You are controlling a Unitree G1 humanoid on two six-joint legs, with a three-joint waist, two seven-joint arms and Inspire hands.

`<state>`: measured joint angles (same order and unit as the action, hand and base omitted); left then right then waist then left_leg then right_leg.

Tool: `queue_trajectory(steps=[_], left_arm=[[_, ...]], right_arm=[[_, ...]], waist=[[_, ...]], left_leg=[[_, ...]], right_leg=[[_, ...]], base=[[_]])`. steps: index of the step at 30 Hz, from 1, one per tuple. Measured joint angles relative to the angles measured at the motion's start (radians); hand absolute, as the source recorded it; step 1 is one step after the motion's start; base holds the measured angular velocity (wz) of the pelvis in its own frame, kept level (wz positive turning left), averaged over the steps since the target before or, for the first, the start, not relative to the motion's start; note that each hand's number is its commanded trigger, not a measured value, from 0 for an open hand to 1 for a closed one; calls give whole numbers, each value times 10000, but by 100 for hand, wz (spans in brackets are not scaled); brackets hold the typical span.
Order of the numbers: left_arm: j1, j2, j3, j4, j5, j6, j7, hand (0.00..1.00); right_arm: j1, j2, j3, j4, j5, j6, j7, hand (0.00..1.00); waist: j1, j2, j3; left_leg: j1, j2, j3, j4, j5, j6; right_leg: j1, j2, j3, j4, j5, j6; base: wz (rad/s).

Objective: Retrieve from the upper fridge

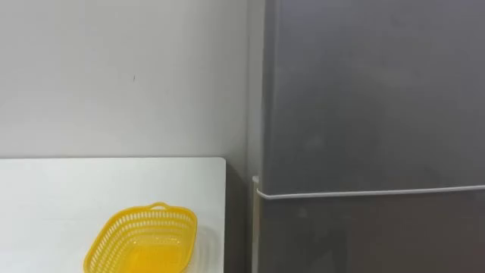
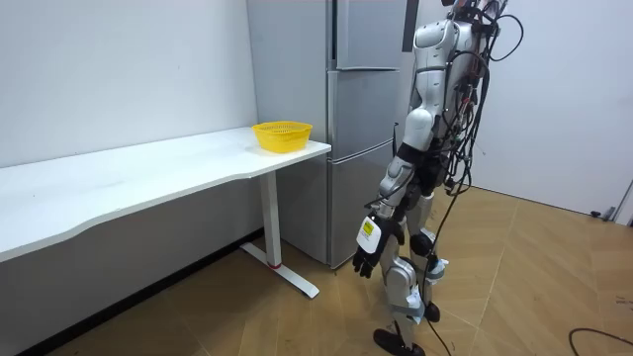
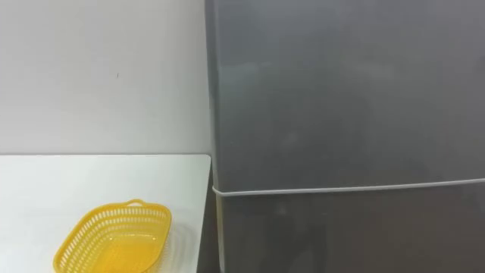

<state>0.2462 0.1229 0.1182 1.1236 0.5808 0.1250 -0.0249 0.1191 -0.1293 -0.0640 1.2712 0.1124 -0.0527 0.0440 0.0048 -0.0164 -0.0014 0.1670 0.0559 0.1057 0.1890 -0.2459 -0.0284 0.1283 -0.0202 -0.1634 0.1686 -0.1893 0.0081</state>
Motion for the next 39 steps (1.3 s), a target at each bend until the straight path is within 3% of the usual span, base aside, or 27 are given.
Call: queue_trajectory(steps=[25, 29, 34, 37, 39], left_arm=[[-28, -1, -4, 1, -71, -3, 66, 0], [-23, -25, 77, -6, -1219, -3, 575, 0], [-84, -37, 711, -16, -2763, -62, 1247, 0], [-111, -22, 1364, -164, -4305, -174, 1695, 0], [-88, -35, 1761, -938, -5639, -198, 2073, 0]], right_arm=[[1, 0, 9, 6, 55, 4, -10, 0], [0, 5, 13, 30, 153, 16, -167, 0], [-10, 11, -11, 26, 134, 32, -210, 0], [11, 1, -37, 0, 131, 90, -204, 0], [2, 4, -139, -73, 37, 102, -226, 0]], waist=[[-6, 1, 1], [-1, 5, 0], [4, 5, 1], [6, 32, -8], [41, 132, -47]], left_leg=[[-1, -1, 4, -1, 0, 0], [0, -1, 12, -11, 0, 0], [1, -2, 11, -49, 0, 0], [-7, -2, 18, -45, 0, 0], [-19, 1, 13, -42, 0, 0]], right_leg=[[-6, -3, 12, -6, 0, 0], [-7, 0, 22, -4, 0, 0], [-19, 6, 49, -15, -2, 3], [-33, 9, 94, -7, -1, 3], [-26, 24, 112, 0, -1, 2]], base=[[0], [0], [0], [0], [0]])
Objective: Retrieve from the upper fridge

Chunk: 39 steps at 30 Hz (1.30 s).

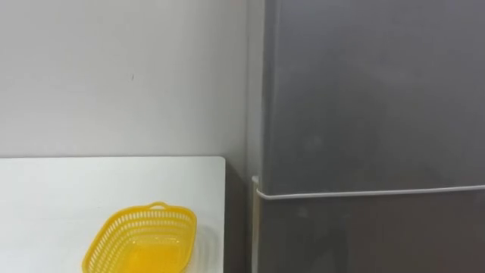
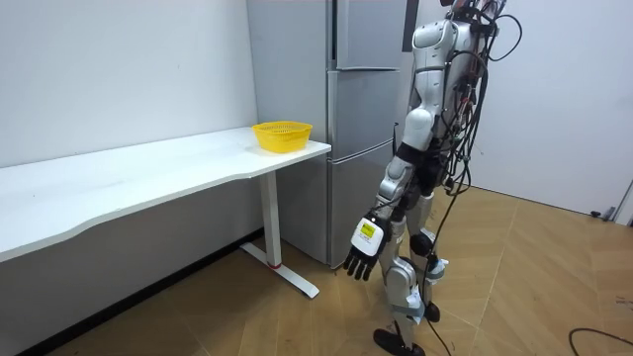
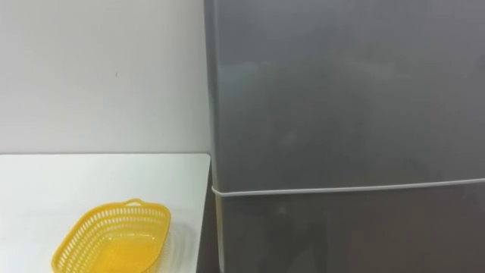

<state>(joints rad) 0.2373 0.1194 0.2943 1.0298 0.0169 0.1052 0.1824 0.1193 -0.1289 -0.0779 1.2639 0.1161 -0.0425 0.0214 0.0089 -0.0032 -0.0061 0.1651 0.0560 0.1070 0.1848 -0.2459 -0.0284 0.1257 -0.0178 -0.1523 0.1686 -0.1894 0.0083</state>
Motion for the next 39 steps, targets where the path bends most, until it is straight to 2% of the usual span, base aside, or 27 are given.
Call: queue_trajectory(steps=[1, 3, 4, 6, 7, 8, 9, 11, 14, 17, 18, 20, 22, 25, 27, 30, 36, 39], left_arm=[[-4, -17, 133, -240, -306, -56, 118, 0], [-54, -24, 472, -1027, -1375, -489, 582, 0], [-99, -24, 570, -1230, -1566, -575, 684, 0], [-186, -126, 972, -2536, -2248, -798, 1276, 0], [-177, -154, 948, -3017, -2518, -900, 1503, 0], [-205, -174, 941, -3778, -2830, -1159, 1871, 0], [-268, -163, 953, -4059, -2894, -1296, 2049, 0], [-498, -136, 1052, -5073, -2885, -1902, 2719, 0], [-501, -137, 1042, -6700, -2866, -2368, 3388, 0], [-467, -139, 1063, -8317, -2856, -2456, 3965, 0], [-471, -134, 1068, -9045, -2855, -2540, 4209, 0], [-471, -92, 1083, -9771, -2688, -2858, 4496, 0], [-475, -42, 1269, -10366, -2387, -3031, 4611, 0], [-536, 200, 1395, -11600, -2385, -3095, 4826, 0], [-574, 313, 1550, -12620, -2395, -3365, 4908, 0], [-572, 509, 1587, -13396, -2393, -3742, 4876, 0], [-633, 637, 1489, -14314, -2456, -3749, 4519, 0], [-850, 646, 1394, -14457, -2478, -3733, 3924, 0]], right_arm=[[5, 0, -49, -25, -55, -4, 0, 0], [39, -5, -232, -72, -122, -9, -56, 0], [53, -8, -253, -74, -121, -10, -76, 0], [222, -23, -324, -253, -122, -23, -59, 0], [240, -39, -323, -258, -123, -30, -49, 0], [207, -64, -329, -260, -146, -38, -29, 0], [203, -65, -337, -255, -205, -77, -24, 0], [201, -62, -481, -265, -576, -265, -13, 0], [240, -59, -549, -283, -694, -322, -82, 0], [282, -58, -638, -270, -831, -328, -77, 0], [311, -58, -637, -261, -870, -327, -84, 0], [324, -60, -656, -264, -866, -335, -84, 0], [436, -62, -763, -268, -864, -427, -11, 0], [519, -60, -1028, -269, -960, -563, 39, 0], [614, -64, -1065, -267, -975, -602, 34, 0], [630, -71, -1128, -230, -1034, -689, -5, 0], [582, -99, -1108, -98, -1291, -649, -165, 0], [601, -174, -1109, -81, -1665, -541, 47, 0]], waist=[[14, -4, 3], [61, 40, -4], [84, 48, 0], [237, 55, 16], [242, 51, 19], [263, 65, 38], [263, 66, 39], [282, 93, 32], [271, 112, 26], [258, 100, 27], [247, 82, 29], [269, 96, 28], [268, 147, 21], [217, 211, 33], [194, 264, 60], [99, 315, 91], [-153, 306, 120], [-328, 315, 115]], left_leg=[[3, 1, -1, -7, 0, 0], [34, 2, -12, -18, 0, 0], [26, 1, -17, -17, 0, 0], [-12, 1, 0, -34, 0, 0], [4, 1, 0, -35, 0, 0], [-19, -1, 0, -35, 0, 0], [-25, -1, -1, -32, 1, 0], [-33, -2, 1, -35, 1, 0], [4, -1, -5, -57, 1, 0], [-8, -2, -11, -60, 1, 0], [-18, -3, -11, -61, 1, 0], [22, -7, -35, -72, 1, 0], [38, -8, -35, -82, 1, 0], [27, -10, -52, -73, 1, 0], [42, -10, -62, -74, 1, 0], [121, -10, -50, -105, 1, 0], [48, -20, -87, -142, 1, 0], [19, -14, -42, -146, 4, 2]], right_leg=[[4, 2, 2, 1, 0, 0], [27, 7, -20, 20, 1, -1], [28, 6, -30, 18, 1, -1], [-7, 3, 17, 38, 1, -1], [-31, 5, 52, 39, 1, -1], [-55, 2, 39, 47, 1, -1], [-57, 0, 2, 49, 2, 0], [-64, 0, -7, 65, 1, 0], [-60, 12, 14, 36, 1, -1], [-69, 16, 36, -3, 2, 0], [-81, 17, 41, -7, 2, 0], [-62, 23, 112, -1, 4, -1], [-31, 20, 132, 5, 3, 0], [-72, 18, 123, -2, 3, 0], [-64, 16, 129, 0, 2, 0], [-30, 17, 134, 20, 2, 0], [-79, 15, 125, 6, 0, 3], [-159, 25, 147, 12, 0, 3]], base=[[0], [0], [0], [0], [0], [0], [0], [0], [-3], [-3], [0], [-7], [-7], [0], [0], [0], [4], [-4]])
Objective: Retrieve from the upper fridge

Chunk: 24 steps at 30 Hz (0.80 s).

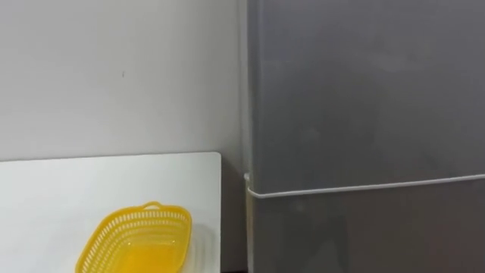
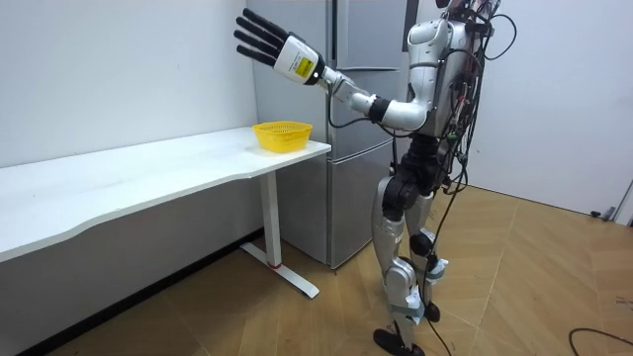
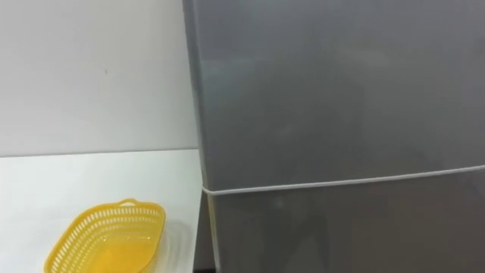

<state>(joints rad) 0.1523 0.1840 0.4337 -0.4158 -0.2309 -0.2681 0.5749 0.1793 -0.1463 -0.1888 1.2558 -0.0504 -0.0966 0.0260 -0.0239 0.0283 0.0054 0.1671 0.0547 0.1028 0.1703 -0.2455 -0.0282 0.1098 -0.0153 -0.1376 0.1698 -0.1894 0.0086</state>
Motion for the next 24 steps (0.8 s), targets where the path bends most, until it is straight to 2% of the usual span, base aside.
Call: queue_trajectory(steps=[4, 8, 12, 15, 20, 24], left_arm=[[-311, -1, -443, -165, -165, 169, -628, 0], [-514, 0, -952, -607, -893, 612, -1710, 0], [-557, 0, -1468, -825, -1436, 1008, -2920, 0], [-768, 0, -1621, -826, -2010, 1219, -3556, 0], [-1101, 7, -1621, -829, -2120, 1449, -4367, 0], [-1117, 7, -1651, -833, -2161, 1600, -5080, 0]], right_arm=[[-11, -9, 8, -8, -269, 324, 107, 0], [-46, -48, 101, 172, -581, 572, 126, 0], [-47, -49, 111, 194, -647, 751, 204, 0], [-43, -46, 151, 202, -820, 828, 207, 0], [-38, -60, 152, 279, -995, 1034, 257, 0], [-39, -158, 170, 273, -1164, 1132, 399, 0]], waist=[[-10, -42, -23], [-78, -115, -53], [-78, -150, -28], [-106, -148, 16], [-219, -87, 27], [-231, 45, 21]], left_leg=[[-63, -1, 8, -6, 1, 0], [-44, 0, -2, -30, 1, 0], [4, 12, 36, -43, 1, -1], [-21, 12, 81, -50, 1, -1], [-45, 9, 106, -50, 1, -1], [2, 14, 245, -47, 1, -1]], right_leg=[[-76, 0, 5, 23, 3, -1], [-50, 1, -7, 34, 6, 0], [-49, 16, 40, 45, 6, 0], [-48, 20, 84, 42, 7, 0], [-63, 21, 134, 41, 8, 1], [-90, 27, 251, 109, 6, 1]], base=[[-1], [0], [-5], [-5], [-1], [-8]])
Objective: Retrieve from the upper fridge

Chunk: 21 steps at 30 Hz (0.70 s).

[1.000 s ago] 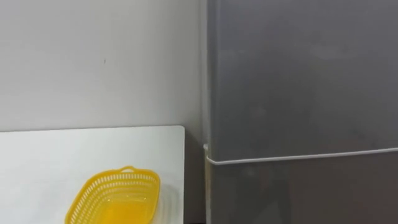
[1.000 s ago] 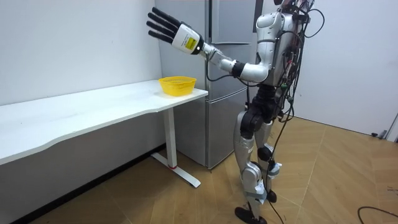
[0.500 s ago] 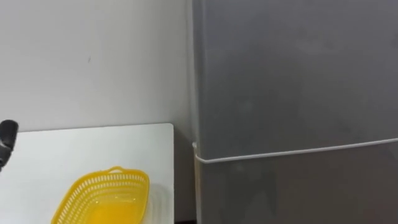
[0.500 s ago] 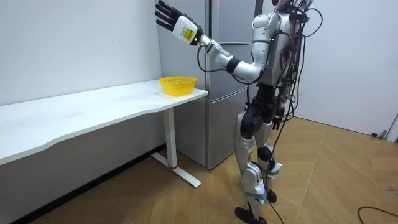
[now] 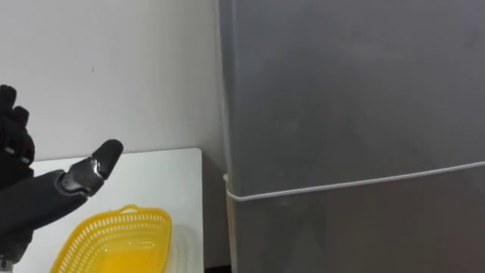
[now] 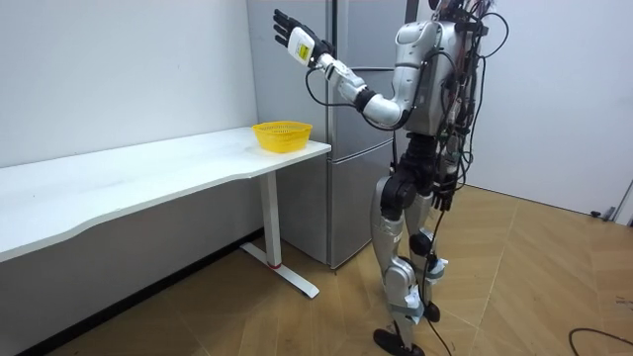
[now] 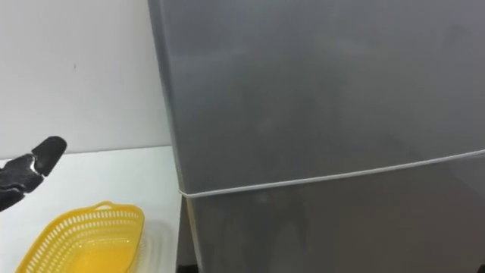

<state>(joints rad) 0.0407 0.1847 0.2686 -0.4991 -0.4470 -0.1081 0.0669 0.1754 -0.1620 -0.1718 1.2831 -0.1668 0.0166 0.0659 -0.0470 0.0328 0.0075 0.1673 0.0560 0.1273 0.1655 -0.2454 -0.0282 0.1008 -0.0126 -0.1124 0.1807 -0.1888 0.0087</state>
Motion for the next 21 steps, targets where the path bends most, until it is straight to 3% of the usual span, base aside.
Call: queue_trajectory(steps=[4, 8, 13, 21], left_arm=[[0, 0, 1, -1, -205, 35, -466, 0], [0, 2, -32, -3, -228, 340, -969, 0], [-3, 10, -510, -153, -332, 370, -1127, 0], [-588, 19, -1177, -281, -538, 368, -1709, 0]], right_arm=[[-3, -27, -5, -30, -50, 76, 18, 0], [0, -14, 68, -7, -147, 297, -14, 0], [-85, -6, 387, 10, -270, 280, -209, 0], [-418, -6, 737, 419, -573, 258, -300, 0]], waist=[[-27, 24, -5], [-51, -52, -25], [-58, -124, -59], [-148, -78, -13]], left_leg=[[-11, 0, 67, -1, 0, 0], [12, 0, 63, 20, 0, 0], [16, 6, 62, 28, 0, 0], [107, 4, 52, 30, 0, 0]], right_leg=[[-37, -2, 59, 54, -5, 3], [-94, -12, 28, 74, -6, 4], [-90, -13, 17, 106, -5, 3], [74, -11, 18, 94, -5, 3]], base=[[-5], [0], [0], [0]])
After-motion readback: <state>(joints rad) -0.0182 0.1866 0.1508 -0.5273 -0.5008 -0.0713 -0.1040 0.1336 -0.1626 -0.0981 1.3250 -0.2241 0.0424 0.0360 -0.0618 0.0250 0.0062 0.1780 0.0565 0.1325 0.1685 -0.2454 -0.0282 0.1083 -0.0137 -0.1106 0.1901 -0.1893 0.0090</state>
